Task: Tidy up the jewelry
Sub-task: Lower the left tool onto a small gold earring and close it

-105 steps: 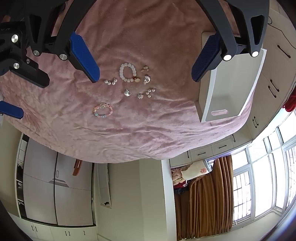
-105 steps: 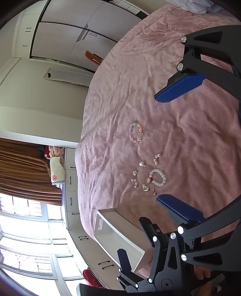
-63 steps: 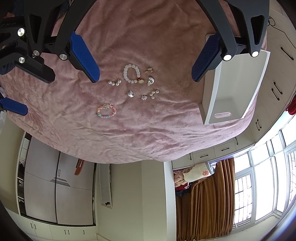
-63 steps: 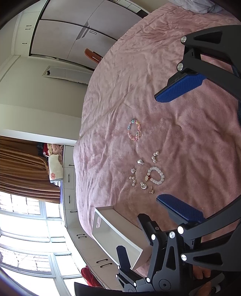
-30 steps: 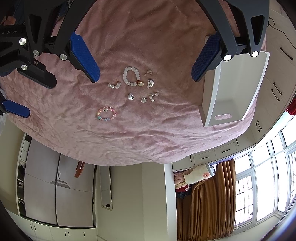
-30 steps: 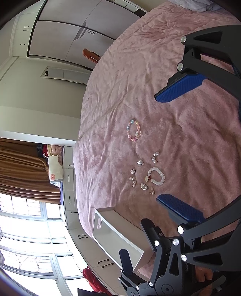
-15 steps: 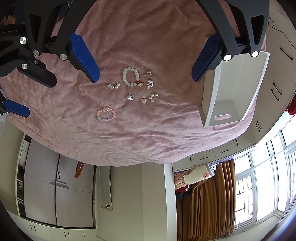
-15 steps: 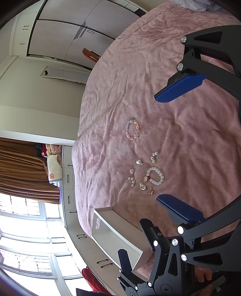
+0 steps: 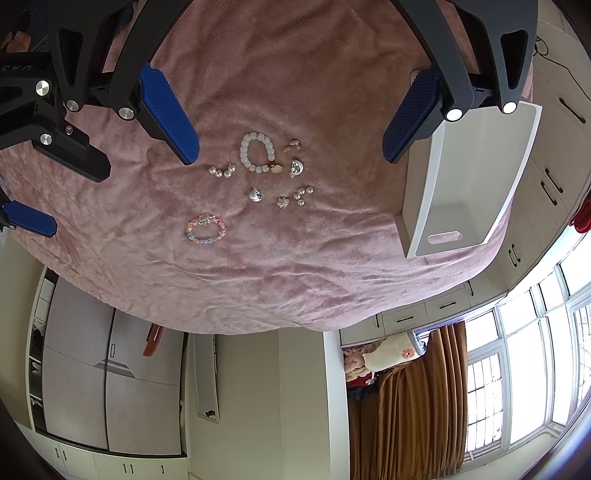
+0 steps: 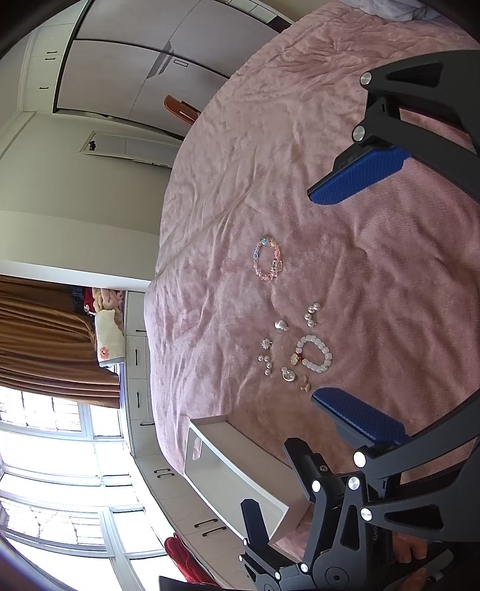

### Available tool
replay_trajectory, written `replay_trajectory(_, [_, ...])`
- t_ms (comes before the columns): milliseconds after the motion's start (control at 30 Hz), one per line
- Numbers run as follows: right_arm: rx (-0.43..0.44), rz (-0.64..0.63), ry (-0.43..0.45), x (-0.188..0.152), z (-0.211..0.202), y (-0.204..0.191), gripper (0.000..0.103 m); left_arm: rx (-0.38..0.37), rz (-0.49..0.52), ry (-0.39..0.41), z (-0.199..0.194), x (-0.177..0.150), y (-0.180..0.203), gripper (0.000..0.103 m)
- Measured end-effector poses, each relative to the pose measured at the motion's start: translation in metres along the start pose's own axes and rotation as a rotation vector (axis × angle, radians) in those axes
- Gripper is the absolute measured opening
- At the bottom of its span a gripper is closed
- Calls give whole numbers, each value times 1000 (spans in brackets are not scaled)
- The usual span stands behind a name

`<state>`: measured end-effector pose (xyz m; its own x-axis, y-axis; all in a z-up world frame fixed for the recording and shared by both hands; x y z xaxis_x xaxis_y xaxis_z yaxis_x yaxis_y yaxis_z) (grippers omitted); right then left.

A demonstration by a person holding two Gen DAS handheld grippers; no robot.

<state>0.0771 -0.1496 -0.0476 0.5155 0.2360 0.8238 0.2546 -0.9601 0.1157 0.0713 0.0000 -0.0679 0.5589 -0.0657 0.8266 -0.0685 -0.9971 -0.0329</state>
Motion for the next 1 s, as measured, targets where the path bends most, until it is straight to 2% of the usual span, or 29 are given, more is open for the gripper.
replay_trajectory(333, [13, 47, -15, 16, 49, 24, 98, -14, -15, -28, 39, 15, -1, 101])
replay_trajectory(500, [38, 78, -41, 22, 84, 42, 98, -42, 2, -31, 61, 9, 0, 101])
replay_trajectory(767, [63, 43, -83, 26, 138, 58, 88, -53, 39, -89, 105, -25, 1, 101])
replay_trajectory(867, [113, 40, -130, 17, 160, 55, 78, -52, 27, -100, 118, -34, -3, 101])
replay_trajectory(1000, [166, 24, -175, -1, 180, 45, 72, -62, 21, -111, 136, -41, -8, 100])
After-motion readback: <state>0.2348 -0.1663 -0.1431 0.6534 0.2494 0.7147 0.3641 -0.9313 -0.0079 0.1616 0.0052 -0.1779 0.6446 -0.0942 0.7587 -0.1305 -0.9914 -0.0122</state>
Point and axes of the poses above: each gripper's, at about its wrist camera, not at the fingertips, and z roughly the way its jaws point, y to its right, x to its top, the point moved 8 cm from there along z, roughly the way its jaws point, and after that the axes turned 3 degrees about y, right-handed, at the moved point
